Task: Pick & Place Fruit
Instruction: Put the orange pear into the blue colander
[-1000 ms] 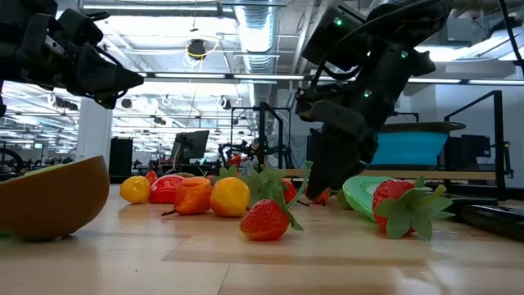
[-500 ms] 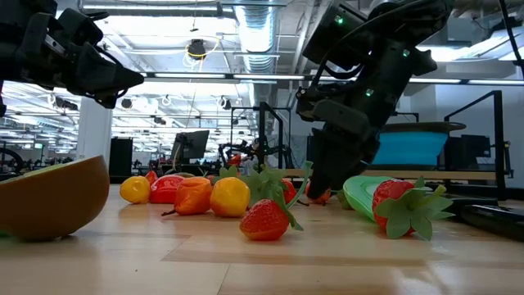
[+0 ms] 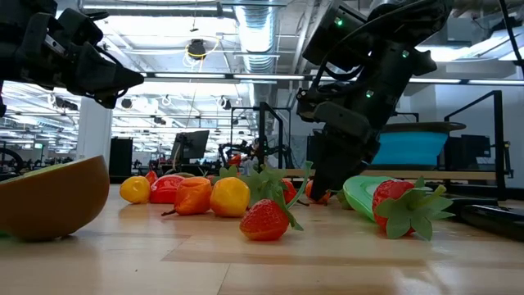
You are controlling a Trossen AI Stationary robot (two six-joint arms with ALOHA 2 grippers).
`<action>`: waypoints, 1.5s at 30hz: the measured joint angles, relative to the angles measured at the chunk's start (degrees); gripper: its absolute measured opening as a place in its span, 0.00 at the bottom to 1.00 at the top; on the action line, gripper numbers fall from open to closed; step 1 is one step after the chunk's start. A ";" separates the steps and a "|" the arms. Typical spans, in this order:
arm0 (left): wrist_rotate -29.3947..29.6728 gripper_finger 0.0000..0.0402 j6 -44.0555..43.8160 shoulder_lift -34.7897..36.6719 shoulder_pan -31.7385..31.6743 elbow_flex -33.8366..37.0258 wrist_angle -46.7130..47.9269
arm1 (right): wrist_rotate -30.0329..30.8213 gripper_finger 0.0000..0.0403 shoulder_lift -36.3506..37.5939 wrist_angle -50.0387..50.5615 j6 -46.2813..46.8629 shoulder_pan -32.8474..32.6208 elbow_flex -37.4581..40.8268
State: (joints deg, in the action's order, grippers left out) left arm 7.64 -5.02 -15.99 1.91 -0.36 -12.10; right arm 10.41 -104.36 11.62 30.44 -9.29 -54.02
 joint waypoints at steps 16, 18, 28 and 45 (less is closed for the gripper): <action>0.02 0.00 0.02 0.02 0.00 0.00 0.02 | -0.26 0.21 0.09 -0.07 -1.06 -0.89 0.00; 0.00 0.00 0.02 0.02 -0.01 0.00 0.02 | -0.29 0.21 0.11 -0.07 -1.05 -0.89 0.00; 0.01 0.00 0.01 0.02 0.00 -0.01 0.02 | -0.52 0.22 2.88 0.65 -1.51 -0.89 0.06; 0.00 0.00 0.00 0.02 0.00 -0.02 -0.04 | 2.12 0.22 24.96 12.75 -4.15 4.74 0.02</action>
State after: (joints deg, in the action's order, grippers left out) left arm 7.64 -5.02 -15.97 1.91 -0.38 -12.14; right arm 12.53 -79.40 24.37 26.29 -4.55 -54.00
